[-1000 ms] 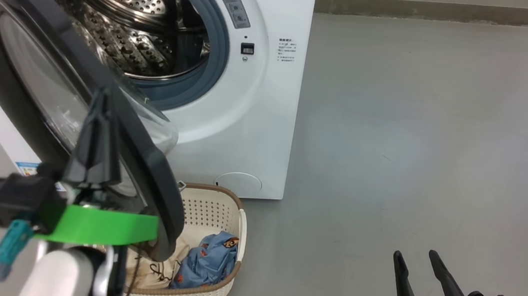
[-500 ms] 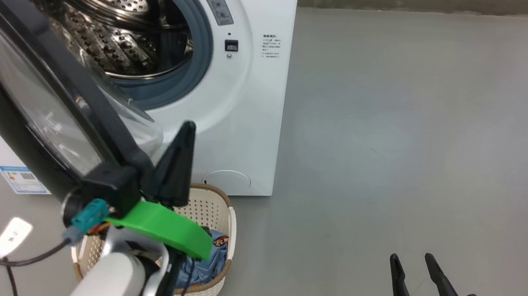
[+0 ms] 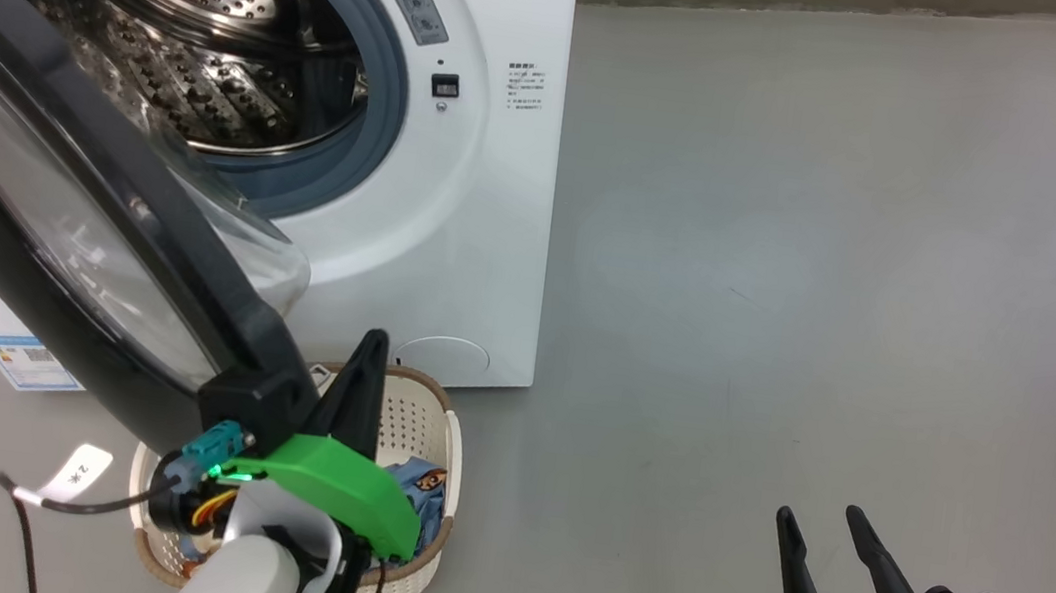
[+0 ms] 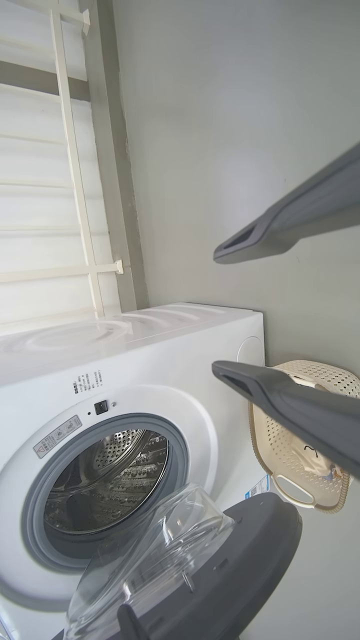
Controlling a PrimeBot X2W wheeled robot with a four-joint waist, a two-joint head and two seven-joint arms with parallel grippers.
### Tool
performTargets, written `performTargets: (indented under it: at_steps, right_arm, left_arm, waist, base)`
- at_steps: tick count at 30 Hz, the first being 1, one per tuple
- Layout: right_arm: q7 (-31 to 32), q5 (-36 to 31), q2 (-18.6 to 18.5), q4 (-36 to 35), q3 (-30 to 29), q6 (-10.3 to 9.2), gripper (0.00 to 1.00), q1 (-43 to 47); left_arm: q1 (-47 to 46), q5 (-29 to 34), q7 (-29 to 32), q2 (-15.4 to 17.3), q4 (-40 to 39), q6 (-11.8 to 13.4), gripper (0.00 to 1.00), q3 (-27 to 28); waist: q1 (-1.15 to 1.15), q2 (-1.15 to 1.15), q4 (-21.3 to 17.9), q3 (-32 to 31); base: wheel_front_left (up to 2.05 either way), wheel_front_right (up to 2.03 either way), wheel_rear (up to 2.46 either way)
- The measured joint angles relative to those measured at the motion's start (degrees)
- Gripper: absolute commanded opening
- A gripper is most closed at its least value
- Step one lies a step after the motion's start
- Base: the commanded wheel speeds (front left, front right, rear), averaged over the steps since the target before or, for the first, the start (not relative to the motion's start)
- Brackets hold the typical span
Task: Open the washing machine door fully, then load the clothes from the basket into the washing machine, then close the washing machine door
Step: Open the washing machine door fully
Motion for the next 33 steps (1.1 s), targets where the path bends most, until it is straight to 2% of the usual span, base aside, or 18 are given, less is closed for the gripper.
performTargets:
  at_steps: [9, 23, 33]
  right_arm:
    - [-0.48, 0.00, 0.00, 0.26, 0.16, 0.00, 1.00, -0.24]
    - [-0.48, 0.45, 0.00, 0.78, 0.14, 0.00, 1.00, -0.24]
    - [-0.48, 0.47, 0.00, 0.79, 0.19, 0.00, 1.00, -0.22]
  left_arm:
    - [-1.30, -0.80, -2.60, 0.00, 6.68, 0.15, 0.00, 0.40]
    - [-2.00, -1.79, -3.86, -0.04, 9.11, -0.35, 0.00, 0.52]
    - [-1.99, -2.20, -4.33, -0.75, 9.56, -0.62, 0.00, -0.05]
  waist:
    - [0.00, 0.00, 0.06, 0.44]
    - [0.00, 0.00, 1.18, 0.28]
    - [0.00, 0.00, 3.91, -0.14]
  base:
    - [0.00, 0.00, 0.00]
    - [0.00, 0.00, 0.00]
    - [0.00, 0.00, 0.00]
